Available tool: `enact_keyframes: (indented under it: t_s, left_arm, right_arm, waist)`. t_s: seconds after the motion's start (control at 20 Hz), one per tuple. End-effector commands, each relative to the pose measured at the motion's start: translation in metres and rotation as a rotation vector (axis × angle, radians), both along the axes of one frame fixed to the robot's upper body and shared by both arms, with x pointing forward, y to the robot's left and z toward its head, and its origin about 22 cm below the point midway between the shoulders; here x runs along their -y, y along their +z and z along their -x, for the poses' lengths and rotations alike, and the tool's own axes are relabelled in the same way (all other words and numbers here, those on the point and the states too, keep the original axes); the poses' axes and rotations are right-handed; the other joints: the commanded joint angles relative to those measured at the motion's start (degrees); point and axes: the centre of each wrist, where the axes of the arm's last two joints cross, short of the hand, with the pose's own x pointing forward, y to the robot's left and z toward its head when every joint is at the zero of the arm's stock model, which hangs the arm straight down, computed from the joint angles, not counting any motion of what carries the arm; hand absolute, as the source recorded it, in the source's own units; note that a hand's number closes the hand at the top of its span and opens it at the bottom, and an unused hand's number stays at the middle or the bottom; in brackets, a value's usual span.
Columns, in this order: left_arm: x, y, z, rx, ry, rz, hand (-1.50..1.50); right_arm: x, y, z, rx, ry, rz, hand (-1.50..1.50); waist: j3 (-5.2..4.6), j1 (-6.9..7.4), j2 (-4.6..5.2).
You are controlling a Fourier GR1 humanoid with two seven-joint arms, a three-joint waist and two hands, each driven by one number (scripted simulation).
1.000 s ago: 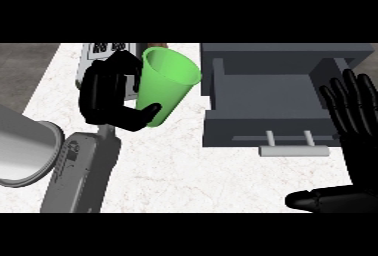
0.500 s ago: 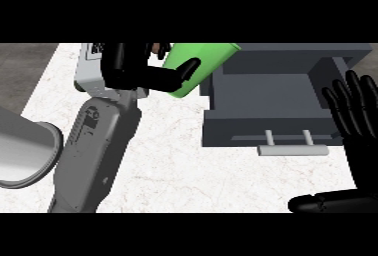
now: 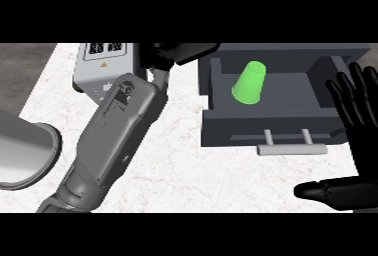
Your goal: Pick up the cup, place it into the drawer and close the drawer
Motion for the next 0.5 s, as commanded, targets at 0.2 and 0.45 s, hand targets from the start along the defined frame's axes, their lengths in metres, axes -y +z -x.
enact_keyframes:
  t_s: [0.2,0.45]
  left_arm:
    - [0.027,-0.008,-0.019,-0.047,0.033,-0.042,1.50]
    - [0.032,-0.028,-0.028,-0.051,0.061,-0.067,1.50]
  right_arm:
    - [-0.021,0.008,-0.001,0.001,0.006,-0.008,-1.50]
    - [-0.012,-0.008,-0.007,0.007,0.022,-0.005,-1.50]
  waist:
    - [-0.02,-0.56,0.09]
    - [0.01,-1.27,0.41]
